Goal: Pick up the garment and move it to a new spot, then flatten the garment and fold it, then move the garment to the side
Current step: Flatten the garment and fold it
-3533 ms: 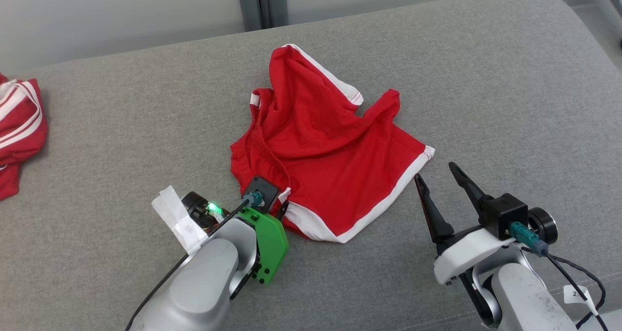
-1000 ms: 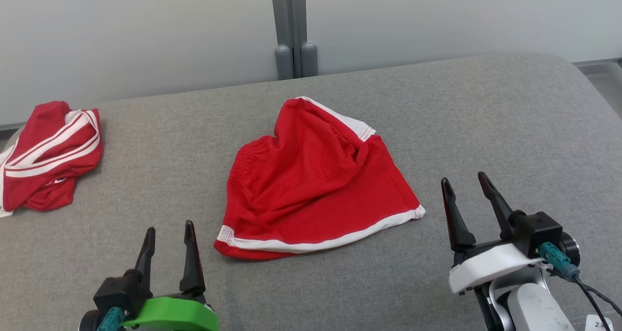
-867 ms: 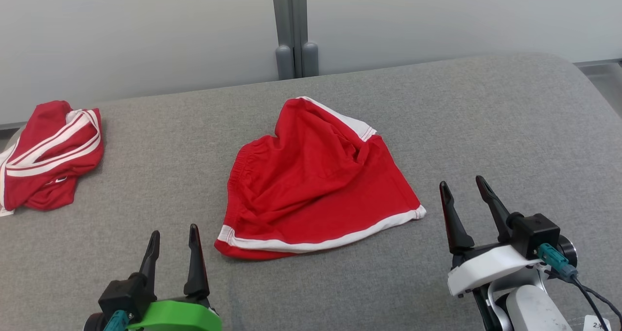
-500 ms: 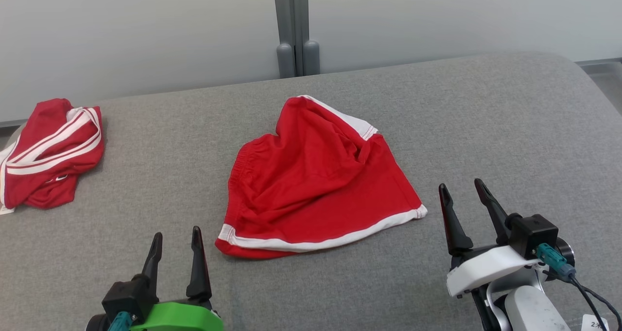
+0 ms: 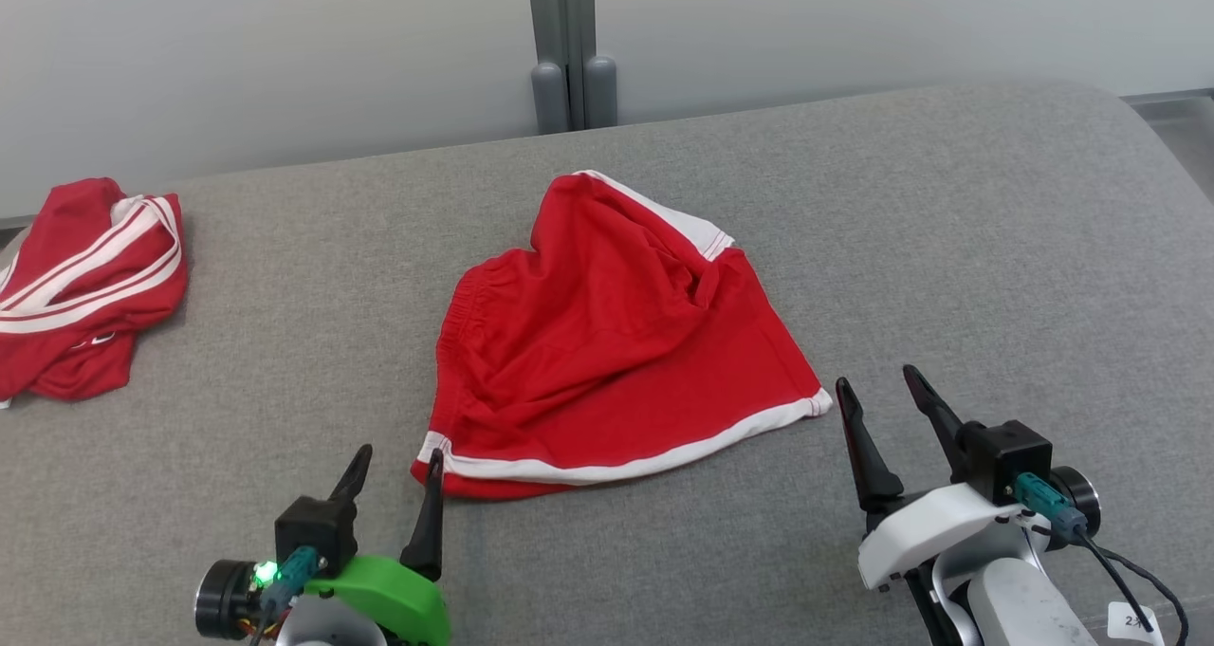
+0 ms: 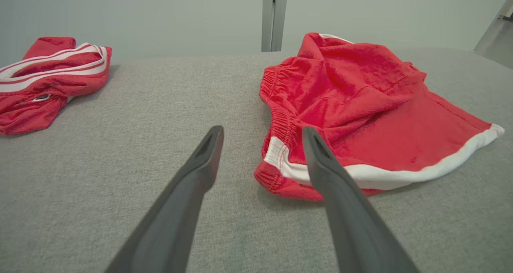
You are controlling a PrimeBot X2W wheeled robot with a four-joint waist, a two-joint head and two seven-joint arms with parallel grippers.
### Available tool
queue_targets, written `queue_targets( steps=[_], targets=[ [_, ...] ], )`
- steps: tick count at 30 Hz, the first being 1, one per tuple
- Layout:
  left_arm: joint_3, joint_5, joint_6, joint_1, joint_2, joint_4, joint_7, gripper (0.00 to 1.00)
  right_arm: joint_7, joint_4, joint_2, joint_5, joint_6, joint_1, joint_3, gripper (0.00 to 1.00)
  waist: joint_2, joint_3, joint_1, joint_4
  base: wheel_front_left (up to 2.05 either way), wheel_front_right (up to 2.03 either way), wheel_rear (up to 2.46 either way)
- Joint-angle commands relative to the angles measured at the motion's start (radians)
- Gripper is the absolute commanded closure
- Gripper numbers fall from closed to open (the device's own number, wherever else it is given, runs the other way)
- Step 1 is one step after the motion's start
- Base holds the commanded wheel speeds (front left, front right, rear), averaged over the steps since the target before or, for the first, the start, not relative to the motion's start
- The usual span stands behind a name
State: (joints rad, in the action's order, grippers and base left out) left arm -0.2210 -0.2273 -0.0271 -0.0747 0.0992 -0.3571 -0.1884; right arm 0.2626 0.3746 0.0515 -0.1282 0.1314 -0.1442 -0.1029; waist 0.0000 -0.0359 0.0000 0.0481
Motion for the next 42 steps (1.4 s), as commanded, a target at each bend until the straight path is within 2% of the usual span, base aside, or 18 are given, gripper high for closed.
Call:
queue_targets(
  steps=[1,8,12,13,15,17,18,19,31,42],
  targets=[
    [-0.007,0.014,-0.010,-0.034,0.016,-0.022,0.026,0.00,0.003,0.005,0.004,0.005,-0.001,-0.013,-0.004,0.00,0.0000,-0.011,0.0000,0.007,0.00,0.00,0.00],
    [-0.052,0.026,-0.049,-0.140,0.056,-0.125,0.156,0.00,0.003,0.026,0.011,0.003,-0.001,-0.040,-0.017,0.00,0.0000,-0.046,0.0000,0.035,0.00,0.00,0.00],
    [-0.060,0.014,-0.061,-0.168,0.067,-0.152,0.185,0.00,0.003,0.029,0.013,0.007,-0.001,-0.047,-0.009,0.00,0.0000,-0.061,0.0000,0.047,0.00,0.00,0.00],
    [-0.061,0.012,-0.062,-0.171,0.067,-0.155,0.188,0.04,0.003,0.030,0.015,0.007,-0.001,-0.047,-0.007,0.00,0.0000,-0.063,0.0000,0.048,0.00,0.00,0.00],
    [-0.064,0.010,-0.065,-0.179,0.067,-0.160,0.190,0.41,0.003,0.035,0.020,0.009,-0.001,-0.050,-0.003,0.00,0.0000,-0.068,0.0000,0.050,0.00,0.00,0.00],
    [-0.066,0.006,-0.067,-0.185,0.067,-0.163,0.188,0.69,0.003,0.046,0.026,0.018,-0.001,-0.051,-0.002,0.00,0.0000,-0.072,0.0000,0.050,0.00,0.00,0.00],
    [-0.068,0.004,-0.068,-0.186,0.066,-0.164,0.188,0.87,0.002,0.056,0.034,0.025,-0.001,-0.056,-0.003,0.00,0.0000,-0.074,0.0000,0.050,0.00,0.00,0.00],
    [-0.069,0.001,-0.069,-0.187,0.065,-0.162,0.185,1.00,-0.001,0.063,0.041,0.031,-0.001,-0.063,-0.004,0.00,0.0000,-0.076,0.0000,0.048,0.00,0.00,0.00],
    [-0.082,-0.030,-0.073,-0.171,0.055,-0.132,0.168,1.00,-0.051,0.264,0.092,0.038,-0.001,-0.178,-0.097,0.00,0.0000,-0.091,0.0000,0.015,0.00,0.00,0.00],
    [-0.093,-0.047,-0.060,-0.154,0.032,-0.115,0.140,1.00,-0.015,0.471,0.068,-0.041,-0.001,-0.296,-0.199,0.00,0.0000,-0.102,0.0000,-0.020,0.00,0.00,0.00]
  ],
)
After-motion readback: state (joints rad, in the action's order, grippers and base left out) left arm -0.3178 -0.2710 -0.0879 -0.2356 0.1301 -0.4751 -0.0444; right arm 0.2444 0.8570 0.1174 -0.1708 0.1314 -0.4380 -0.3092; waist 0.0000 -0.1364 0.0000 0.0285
